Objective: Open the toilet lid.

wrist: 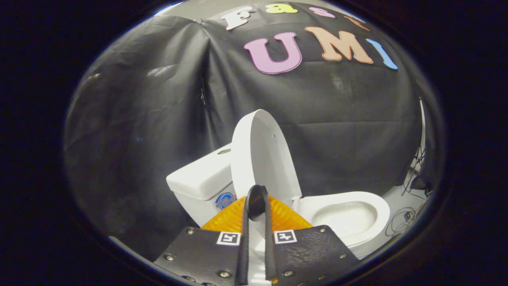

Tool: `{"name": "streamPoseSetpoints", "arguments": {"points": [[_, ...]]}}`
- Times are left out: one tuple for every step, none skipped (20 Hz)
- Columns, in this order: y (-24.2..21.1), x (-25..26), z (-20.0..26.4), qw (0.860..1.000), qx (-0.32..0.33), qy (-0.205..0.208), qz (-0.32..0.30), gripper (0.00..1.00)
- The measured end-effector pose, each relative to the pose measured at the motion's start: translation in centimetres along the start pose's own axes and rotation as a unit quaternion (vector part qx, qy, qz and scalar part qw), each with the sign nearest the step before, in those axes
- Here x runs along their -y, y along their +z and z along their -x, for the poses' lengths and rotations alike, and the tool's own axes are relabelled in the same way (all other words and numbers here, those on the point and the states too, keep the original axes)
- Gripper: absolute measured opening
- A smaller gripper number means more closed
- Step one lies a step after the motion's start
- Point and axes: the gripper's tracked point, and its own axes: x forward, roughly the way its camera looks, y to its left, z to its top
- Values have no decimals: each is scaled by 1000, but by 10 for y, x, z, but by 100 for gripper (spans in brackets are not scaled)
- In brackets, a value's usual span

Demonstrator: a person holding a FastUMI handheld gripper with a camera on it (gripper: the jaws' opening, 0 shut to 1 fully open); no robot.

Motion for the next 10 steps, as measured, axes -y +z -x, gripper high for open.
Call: {"name": "streamPoseSetpoints", "arguments": {"points": [[-1, 0, 0, 1000, -4, 3, -1, 18], [-2, -1, 1, 1000, -6, 5, 1, 18], [-3, -2, 2, 1000, -10, 6, 6, 19], [-5, -1, 4, 1000, -12, 5, 12, 19], [-5, 0, 6, 1000, -12, 3, 17, 20], [-5, 0, 8, 1000, -11, 3, 21, 20], [-6, -1, 9, 1000, -12, 4, 25, 20], [-7, 0, 10, 999, -13, 5, 29, 20], [-7, 1, 12, 999, -13, 5, 33, 20], [-8, 3, 15, 999, -15, 5, 38, 20]]}}
